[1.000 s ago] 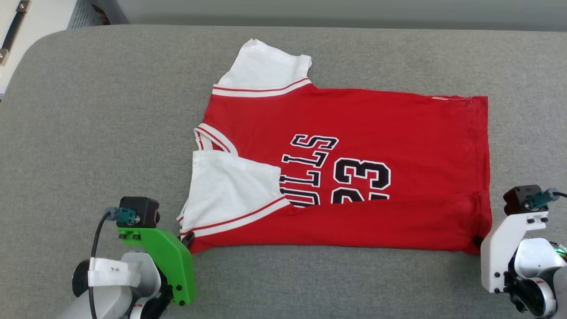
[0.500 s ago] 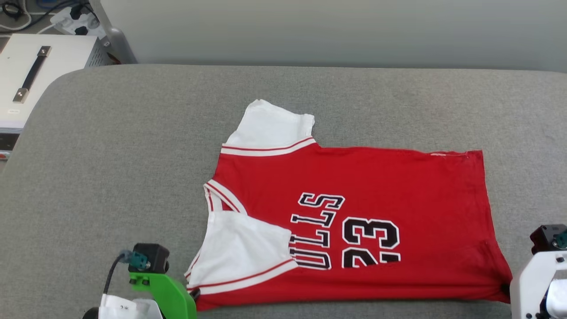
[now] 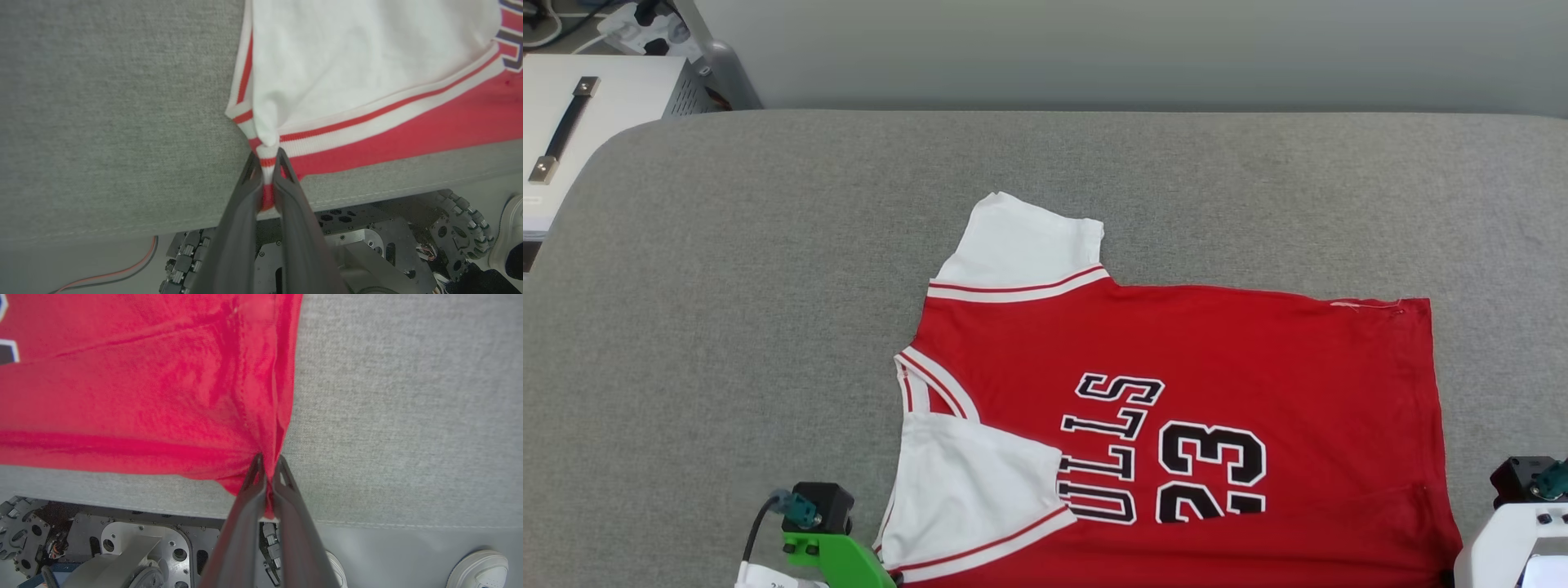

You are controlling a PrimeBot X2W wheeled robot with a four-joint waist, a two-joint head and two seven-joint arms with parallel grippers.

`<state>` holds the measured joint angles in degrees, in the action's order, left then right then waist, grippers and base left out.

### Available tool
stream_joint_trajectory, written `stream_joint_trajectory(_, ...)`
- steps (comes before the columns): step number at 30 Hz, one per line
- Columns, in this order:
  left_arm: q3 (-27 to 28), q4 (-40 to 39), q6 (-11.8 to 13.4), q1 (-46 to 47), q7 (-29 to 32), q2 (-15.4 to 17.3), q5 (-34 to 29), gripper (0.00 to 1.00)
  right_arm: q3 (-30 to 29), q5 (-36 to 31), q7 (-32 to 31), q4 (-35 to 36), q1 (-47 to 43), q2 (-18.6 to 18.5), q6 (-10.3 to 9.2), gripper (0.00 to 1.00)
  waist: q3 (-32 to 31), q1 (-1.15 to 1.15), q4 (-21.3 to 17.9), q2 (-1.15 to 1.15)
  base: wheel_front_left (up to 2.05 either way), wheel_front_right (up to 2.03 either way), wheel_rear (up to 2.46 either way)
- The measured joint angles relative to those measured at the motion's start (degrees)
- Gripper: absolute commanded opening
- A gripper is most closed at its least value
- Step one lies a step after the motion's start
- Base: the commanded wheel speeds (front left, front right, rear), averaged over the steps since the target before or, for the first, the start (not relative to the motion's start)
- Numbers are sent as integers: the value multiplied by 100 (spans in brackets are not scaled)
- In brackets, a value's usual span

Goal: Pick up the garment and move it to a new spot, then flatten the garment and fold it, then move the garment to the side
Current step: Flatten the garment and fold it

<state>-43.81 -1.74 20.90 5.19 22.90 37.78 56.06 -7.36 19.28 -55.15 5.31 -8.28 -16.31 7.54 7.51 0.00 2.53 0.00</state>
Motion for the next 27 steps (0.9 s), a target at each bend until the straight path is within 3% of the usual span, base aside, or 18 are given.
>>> stream_joint_trajectory(14, -76, 398, -163, 198, 1, -136, -2, 0, 130, -89, 258, -393, 153, 8, 0, 0, 186, 0, 16, 0, 0, 0, 0)
stream_joint_trajectory(15, -76, 412, -176, 204, 0, -143, -3, 11, 136, -89, 294, -423, 165, 8, 0, 0, 176, 0, 18, 0, 0, 0, 0)
stream_joint_trajectory(16, -78, 417, -177, 207, -3, -147, -9, 53, 144, -88, 307, -434, 169, 4, 0, 0, 169, 0, 19, 0, 0, 0, 0)
stream_joint_trajectory(17, -81, 430, -177, 213, -29, -157, -20, 100, 152, -75, 339, -454, 175, 3, 0, 36, 155, 0, 21, 0, 0, 0, 0)
stream_joint_trajectory(18, -77, 445, -177, 225, -68, -169, -20, 100, 159, -70, 407, -466, 180, -1, 0, 100, 134, 0, 22, 0, 0, 0, 0)
stream_joint_trajectory(27, 240, 278, -201, 370, -1069, -225, -321, 100, 115, 309, 1642, 46, 404, 81, -1, 100, -244, 0, 32, 0, 0, 0, 0)
